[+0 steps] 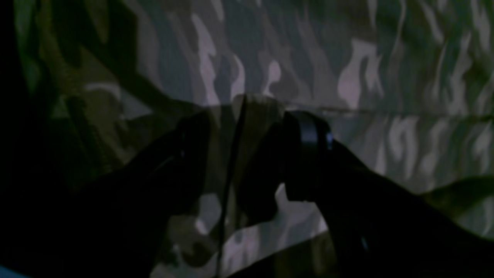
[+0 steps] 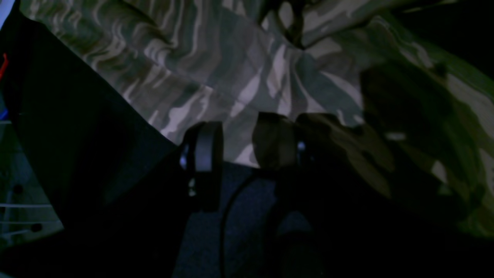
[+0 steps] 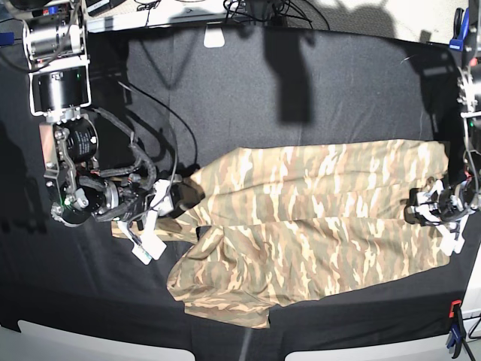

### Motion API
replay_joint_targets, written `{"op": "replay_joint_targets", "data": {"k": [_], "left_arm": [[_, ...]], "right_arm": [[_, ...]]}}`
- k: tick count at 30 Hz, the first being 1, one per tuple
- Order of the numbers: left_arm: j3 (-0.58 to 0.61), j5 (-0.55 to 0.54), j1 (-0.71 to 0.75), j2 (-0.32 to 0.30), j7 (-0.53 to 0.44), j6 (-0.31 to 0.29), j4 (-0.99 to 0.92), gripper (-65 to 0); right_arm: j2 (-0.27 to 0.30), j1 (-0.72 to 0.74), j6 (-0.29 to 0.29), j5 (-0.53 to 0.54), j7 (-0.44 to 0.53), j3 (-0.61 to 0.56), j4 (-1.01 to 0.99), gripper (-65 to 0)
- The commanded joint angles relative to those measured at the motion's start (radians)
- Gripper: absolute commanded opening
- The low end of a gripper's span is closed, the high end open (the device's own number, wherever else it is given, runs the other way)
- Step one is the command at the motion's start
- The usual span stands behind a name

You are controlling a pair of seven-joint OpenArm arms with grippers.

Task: Layout the t-shirt on the table in an organized manner, then fold the t-shirt properly

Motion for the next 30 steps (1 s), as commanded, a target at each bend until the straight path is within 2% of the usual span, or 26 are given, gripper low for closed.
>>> {"op": "replay_joint_targets", "data": {"k": [1, 3, 7, 16, 18, 22, 23, 30], "left_arm": [[-0.005, -0.028, -0.022, -0.014, 0.005, -0.002, -0.006, -37.5], [-0.004, -0.103, -0.022, -0.014, 0.054, -0.005, -0.025, -37.5], [-0.004, -0.185, -0.023, -0.014, 0.169, -0.1, -0.027, -37.5], [-0.004, -0.19, -0.023, -0.014, 0.168, -0.101, -0.027, -37.6], [-0.004, -0.19, -0.023, -0.014, 0.166, -0.101, -0.027, -42.1], [-0.004, -0.189, -0.023, -0.014, 0.126, -0.102, -0.027, -61.9], [-0.004, -0.189, -0.023, -0.014, 0.11, -0.102, -0.027, -65.0], [-0.005, -0.189, -0.023, -0.014, 0.082, -0.102, -0.027, -65.0]], "right_arm": [[0.009, 0.03, 0.006, 0.018, 0.016, 0.007, 0.018, -41.9], [0.008, 0.03, 0.006, 0.018, 0.016, 0.007, 0.018, -41.9], [0.008, 0.03, 0.006, 0.018, 0.017, 0.007, 0.018, -41.9], [0.008, 0.03, 0.006, 0.018, 0.021, 0.007, 0.018, -41.9], [0.008, 0.03, 0.006, 0.018, 0.021, 0.007, 0.018, -41.9], [0.008, 0.03, 0.006, 0.018, 0.021, 0.007, 0.018, -41.9], [0.008, 0.03, 0.006, 0.018, 0.02, 0.007, 0.018, -41.9], [0.008, 0.031, 0.006, 0.012, 0.049, 0.007, 0.018, -41.9]]}}
